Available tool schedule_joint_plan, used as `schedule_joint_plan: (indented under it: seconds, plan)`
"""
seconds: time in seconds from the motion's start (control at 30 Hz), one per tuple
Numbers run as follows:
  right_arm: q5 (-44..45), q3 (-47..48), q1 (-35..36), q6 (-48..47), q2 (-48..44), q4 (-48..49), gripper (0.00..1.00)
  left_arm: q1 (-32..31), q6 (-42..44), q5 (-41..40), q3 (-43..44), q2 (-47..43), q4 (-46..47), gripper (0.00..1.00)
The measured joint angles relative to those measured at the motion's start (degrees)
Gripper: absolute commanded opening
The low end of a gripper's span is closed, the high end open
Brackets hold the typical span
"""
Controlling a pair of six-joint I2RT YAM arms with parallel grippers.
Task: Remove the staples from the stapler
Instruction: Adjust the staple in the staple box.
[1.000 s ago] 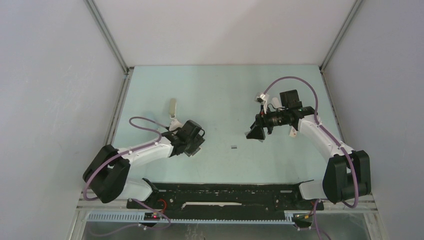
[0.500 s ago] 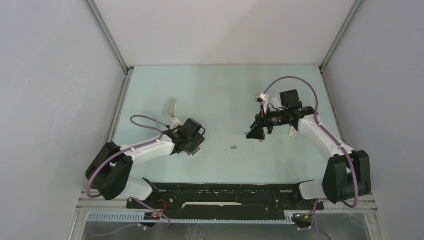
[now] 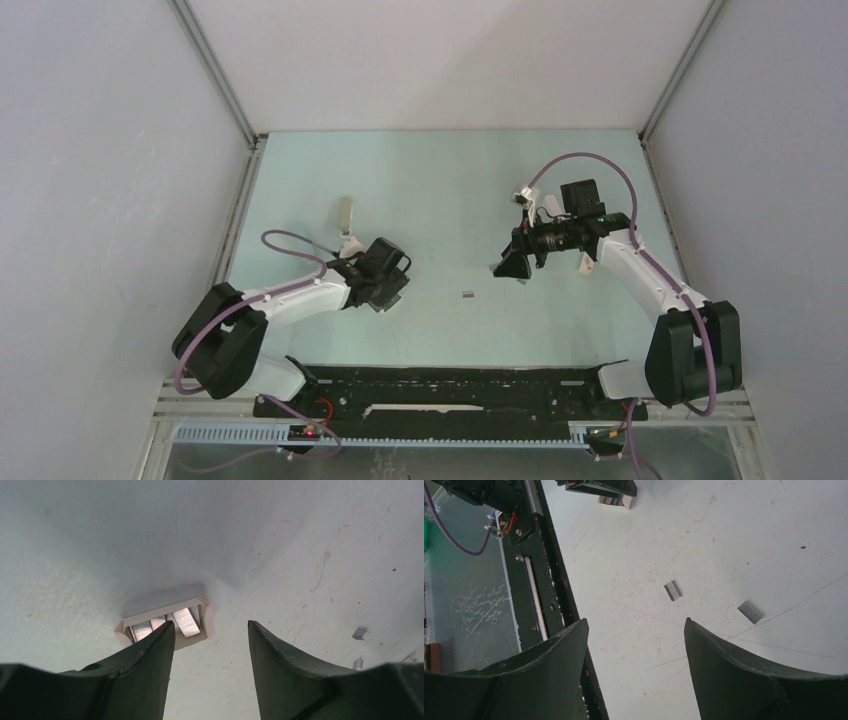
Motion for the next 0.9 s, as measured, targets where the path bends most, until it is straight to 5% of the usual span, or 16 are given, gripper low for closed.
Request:
schedule_joint_plan:
  seconds: [0.9]
  plan:
    - [0.0,0.0,0.0,0.0,0.0,0.0,0.79,0.0,0.1,0.0,1.6,1.5,-1.4,0.60]
